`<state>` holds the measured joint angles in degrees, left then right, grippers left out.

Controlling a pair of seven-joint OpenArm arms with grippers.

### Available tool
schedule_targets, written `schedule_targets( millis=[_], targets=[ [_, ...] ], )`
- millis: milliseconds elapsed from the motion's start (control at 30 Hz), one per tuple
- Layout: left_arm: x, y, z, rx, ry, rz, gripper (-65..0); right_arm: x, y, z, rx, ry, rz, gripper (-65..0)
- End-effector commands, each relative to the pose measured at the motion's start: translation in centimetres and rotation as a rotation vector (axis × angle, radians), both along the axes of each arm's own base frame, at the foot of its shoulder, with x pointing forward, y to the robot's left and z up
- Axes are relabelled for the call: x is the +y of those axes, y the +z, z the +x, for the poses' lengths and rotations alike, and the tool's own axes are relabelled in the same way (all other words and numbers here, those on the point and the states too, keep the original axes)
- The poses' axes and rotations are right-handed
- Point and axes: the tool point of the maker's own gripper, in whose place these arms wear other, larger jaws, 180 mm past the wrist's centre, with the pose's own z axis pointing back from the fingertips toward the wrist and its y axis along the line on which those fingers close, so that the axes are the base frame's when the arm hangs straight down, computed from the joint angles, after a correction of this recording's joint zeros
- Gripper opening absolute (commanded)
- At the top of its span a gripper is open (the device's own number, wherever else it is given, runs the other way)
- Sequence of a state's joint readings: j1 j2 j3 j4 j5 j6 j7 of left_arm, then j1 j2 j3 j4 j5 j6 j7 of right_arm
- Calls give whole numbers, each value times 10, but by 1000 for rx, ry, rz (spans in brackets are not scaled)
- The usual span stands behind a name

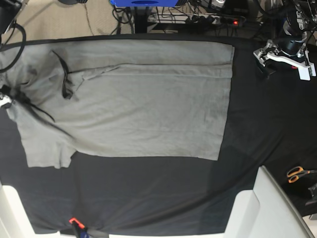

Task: Fold the T-shirt properly
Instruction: 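Grasp the shirt hem with the right gripper and drag it toward the body, then lower the left gripper onto the shirt's side edge and pinch it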

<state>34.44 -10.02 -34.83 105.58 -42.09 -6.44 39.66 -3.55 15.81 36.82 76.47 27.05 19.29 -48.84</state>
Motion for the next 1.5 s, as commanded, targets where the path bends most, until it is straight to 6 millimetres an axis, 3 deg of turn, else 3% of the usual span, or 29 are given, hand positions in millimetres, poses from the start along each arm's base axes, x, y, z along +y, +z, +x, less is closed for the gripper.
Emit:
schedule_targets(
  millis=[0, 67, 133, 233, 300, 433, 633, 767, 1000, 1300, 1400, 1467],
  targets=[
    [3, 9, 5, -32, -9, 16, -10, -12, 23, 15, -63, 1, -34, -425],
    [3, 9, 5, -32, -9, 16, -10, -16, 37, 18, -97, -10, -55, -287],
    [3, 9, 5, -32, -9, 16, -10, -14, 50, 25, -145, -18, -66, -191],
    [3, 9, 5, -32, -9, 16, -10, -12, 68, 57, -230, 1, -81, -176],
    [4, 9, 5, -33, -7, 17, -10, -6, 60, 86, -239, 37, -52, -176],
    [3, 9, 4, -31, -9, 16, -10, -22, 26, 133, -245, -4, -1, -176],
    [9, 0, -3, -4, 13, 9, -10, -39, -14, 149, -283, -110, -38, -170],
    [12, -10, -9, 23, 29, -3, -10, -30, -24, 149, -272, -78, -69, -170],
    [13, -10, -10, 24, 30, -1, -10, 7, -41, 151, -256, -43, -18, -174],
    [14, -8, -4, 9, 29, 0, -10, 13, -30, 164, -297, -23, -22, -179],
    [13, -8, -1, 5, 28, -3, -10, 10, -28, 164, -301, -26, -28, -296],
    [11, -8, 1, 1, 24, -5, -10, 9, -28, 164, -301, -27, -29, -425]
  ],
)
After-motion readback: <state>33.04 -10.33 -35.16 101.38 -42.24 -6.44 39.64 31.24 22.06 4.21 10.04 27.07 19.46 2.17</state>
